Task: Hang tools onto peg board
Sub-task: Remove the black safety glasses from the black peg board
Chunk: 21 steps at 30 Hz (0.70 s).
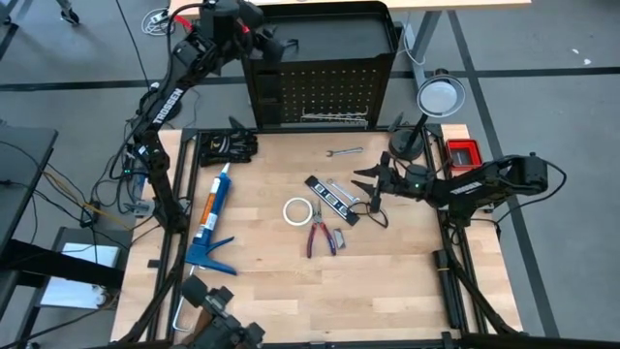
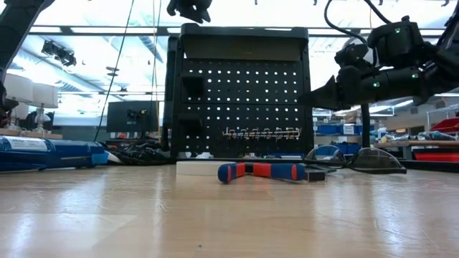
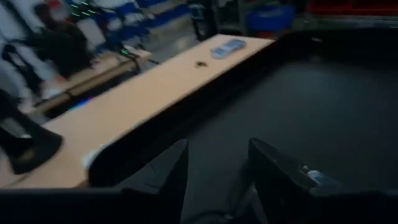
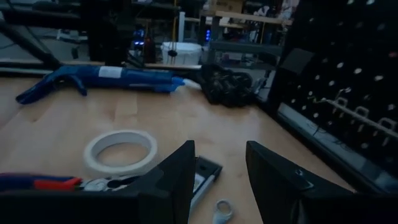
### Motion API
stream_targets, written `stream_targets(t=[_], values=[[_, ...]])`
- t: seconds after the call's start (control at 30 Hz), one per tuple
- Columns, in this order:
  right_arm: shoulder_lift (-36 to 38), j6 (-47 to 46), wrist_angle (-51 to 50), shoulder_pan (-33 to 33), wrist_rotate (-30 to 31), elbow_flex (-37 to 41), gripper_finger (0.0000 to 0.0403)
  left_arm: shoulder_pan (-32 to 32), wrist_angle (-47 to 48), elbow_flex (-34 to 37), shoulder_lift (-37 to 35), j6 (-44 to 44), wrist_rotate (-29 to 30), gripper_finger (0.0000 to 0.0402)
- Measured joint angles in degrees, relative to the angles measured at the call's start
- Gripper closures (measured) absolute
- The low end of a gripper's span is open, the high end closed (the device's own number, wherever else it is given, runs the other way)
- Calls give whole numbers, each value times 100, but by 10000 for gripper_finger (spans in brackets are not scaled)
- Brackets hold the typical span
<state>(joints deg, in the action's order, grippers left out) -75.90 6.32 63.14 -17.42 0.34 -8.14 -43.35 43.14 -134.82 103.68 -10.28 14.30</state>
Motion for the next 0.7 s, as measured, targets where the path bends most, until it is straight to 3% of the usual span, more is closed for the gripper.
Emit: stream_targets(t=[0.2,0.5,0.7], values=[[2,157,312,-181,-93,0,254,0,749,-13,-33,-399,-553,229],[2,153,463,-411,-341,0,254,1,981,-17,-39,-2102,-121,229],[2,139,486,-417,-350,0,261,-177,960,-20,-36,-2416,49,229]])
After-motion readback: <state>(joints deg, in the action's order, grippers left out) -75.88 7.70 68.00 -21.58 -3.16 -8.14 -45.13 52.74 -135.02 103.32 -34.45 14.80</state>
